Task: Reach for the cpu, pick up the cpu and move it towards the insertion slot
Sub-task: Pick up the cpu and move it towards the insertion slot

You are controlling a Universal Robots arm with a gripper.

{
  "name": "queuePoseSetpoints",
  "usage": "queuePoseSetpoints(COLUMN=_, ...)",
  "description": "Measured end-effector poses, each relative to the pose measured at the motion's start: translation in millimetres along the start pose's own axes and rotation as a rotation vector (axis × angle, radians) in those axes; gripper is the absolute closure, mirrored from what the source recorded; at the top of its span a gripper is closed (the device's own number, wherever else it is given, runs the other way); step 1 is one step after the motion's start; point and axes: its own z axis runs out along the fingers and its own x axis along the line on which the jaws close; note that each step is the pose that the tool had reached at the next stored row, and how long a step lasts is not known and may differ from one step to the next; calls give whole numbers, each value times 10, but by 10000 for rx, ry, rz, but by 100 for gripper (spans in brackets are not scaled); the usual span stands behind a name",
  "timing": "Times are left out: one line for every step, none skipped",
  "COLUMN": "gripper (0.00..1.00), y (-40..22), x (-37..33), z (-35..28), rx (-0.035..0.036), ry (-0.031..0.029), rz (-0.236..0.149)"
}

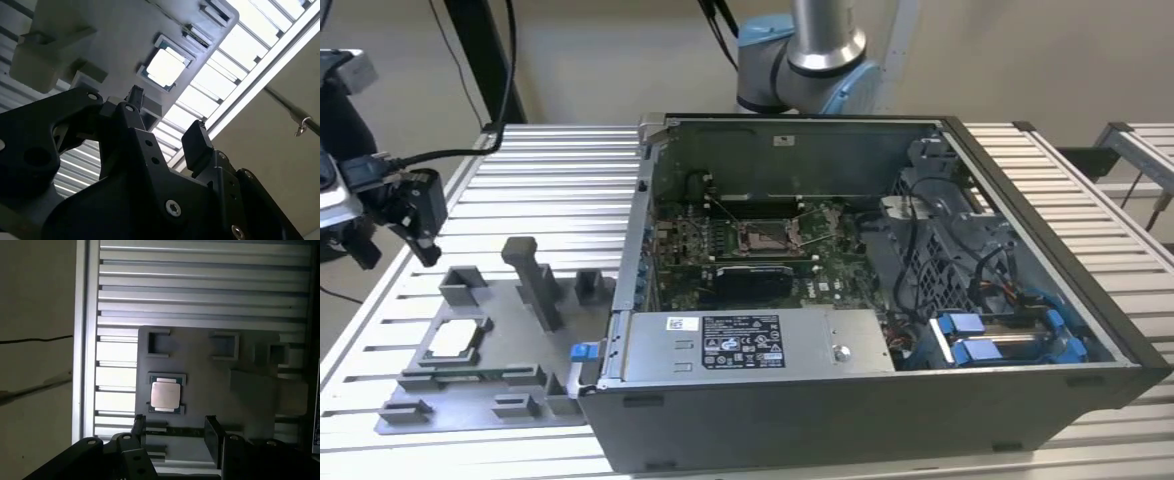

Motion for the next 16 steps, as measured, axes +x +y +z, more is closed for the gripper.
queuePoseSetpoints(gripper=0, y=-14, x=0, z=18, rx=-1, ry=-1, rz=0)
queuePoseSetpoints(gripper=0, y=-27, x=0, z=35, rx=0, ry=0, rz=0)
queuePoseSetpoints(gripper=0, y=-37, x=0, z=52, rx=1, ry=1, rz=0)
queuePoseSetpoints(gripper=0, y=-45, x=1, z=69, rx=1, ry=1, rz=0)
queuePoseSetpoints(gripper=0, y=-52, x=1, z=88, rx=1, ry=1, rz=0)
queuePoseSetpoints(gripper=0, y=-56, x=2, z=106, rx=1, ry=1, rz=0)
queuePoseSetpoints(gripper=0, y=-60, x=2, z=124, rx=1, ry=0, rz=1)
queuePoseSetpoints(gripper=0, y=-64, x=2, z=141, rx=1, ry=1, rz=1)
queuePoseSetpoints(gripper=0, y=-66, x=2, z=159, rx=1, ry=1, rz=1)
queuePoseSetpoints(gripper=0, y=-68, x=2, z=178, rx=0, ry=0, rz=0)
queuePoseSetpoints(gripper=0, y=-70, x=2, z=197, rx=0, ry=0, rz=0)
queuePoseSetpoints(gripper=0, y=-70, x=1, z=216, rx=1, ry=1, rz=0)
queuePoseSetpoints(gripper=0, y=-71, x=2, z=231, rx=2, ry=2, rz=0)
queuePoseSetpoints(gripper=0, y=-72, x=2, z=250, rx=1, ry=1, rz=0)
queuePoseSetpoints(gripper=0, y=-73, x=4, z=270, rx=1, ry=0, rz=0)
queuePoseSetpoints(gripper=0, y=-73, x=6, z=288, rx=0, ry=0, rz=0)
